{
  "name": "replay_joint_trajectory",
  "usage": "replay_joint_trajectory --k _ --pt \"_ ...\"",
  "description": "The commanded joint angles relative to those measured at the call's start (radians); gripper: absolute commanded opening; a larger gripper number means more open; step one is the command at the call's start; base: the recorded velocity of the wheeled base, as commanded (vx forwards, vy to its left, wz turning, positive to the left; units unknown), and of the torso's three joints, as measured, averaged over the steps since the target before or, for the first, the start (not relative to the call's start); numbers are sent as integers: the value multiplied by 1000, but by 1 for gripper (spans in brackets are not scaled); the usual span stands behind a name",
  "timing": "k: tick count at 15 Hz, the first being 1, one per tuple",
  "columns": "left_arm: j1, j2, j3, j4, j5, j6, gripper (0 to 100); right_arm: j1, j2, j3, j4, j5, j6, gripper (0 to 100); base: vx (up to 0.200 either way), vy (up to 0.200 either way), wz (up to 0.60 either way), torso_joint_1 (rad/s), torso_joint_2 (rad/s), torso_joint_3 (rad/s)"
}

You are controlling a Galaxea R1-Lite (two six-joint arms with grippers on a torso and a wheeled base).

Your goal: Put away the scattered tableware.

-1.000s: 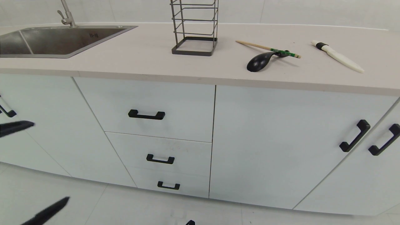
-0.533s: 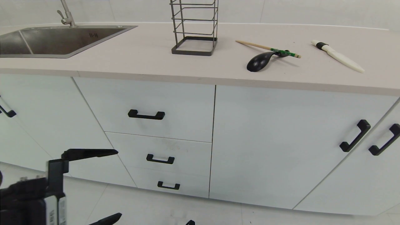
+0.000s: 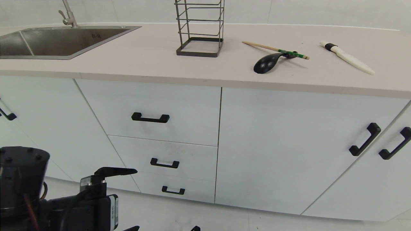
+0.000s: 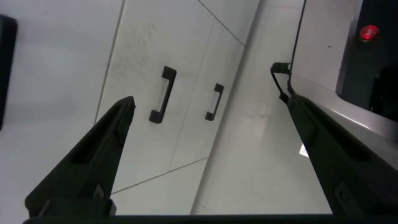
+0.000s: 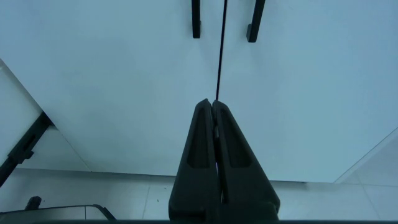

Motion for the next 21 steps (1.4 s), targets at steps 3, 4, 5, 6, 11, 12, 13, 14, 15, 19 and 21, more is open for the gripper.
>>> replay_joint_trajectory --k 3,4,5,6,11,12,13,14,15,19,21 --pt "9 208 -5 -39 40 36 100 0 2 0 0 0 0 0 0 0 0 0 0 0" --pt "11 246 -11 -44 40 56 100 0 2 0 0 0 0 0 0 0 0 0 0 0" --pt "14 340 -43 -67 40 116 100 0 2 0 0 0 -2 0 0 0 0 0 0 0" --pt "20 386 -54 -91 40 150 100 0 2 0 0 0 0 0 0 0 0 0 0 0" --pt "70 429 -57 -125 42 161 100 0 2 0 0 0 -2 0 0 0 0 0 0 0" --pt "81 452 -57 -133 42 162 100 0 2 0 0 0 0 0 0 0 0 0 0 0" --pt "92 496 -55 -177 40 164 100 0 2 0 0 0 0 0 0 0 0 0 0 0" --pt "101 530 -55 -223 38 171 100 0 2 0 0 0 -2 0 0 0 0 0 0 0" --pt "124 577 -55 -304 38 182 100 0 2 0 0 0 0 0 0 0 0 0 0 0" --pt "147 666 -106 -338 31 187 100 0 2 0 0 0 0 0 0 0 0 0 0 0" --pt "147 691 -141 -337 29 204 100 0 2 0 0 0 0 0 0 0 0 0 0 0"
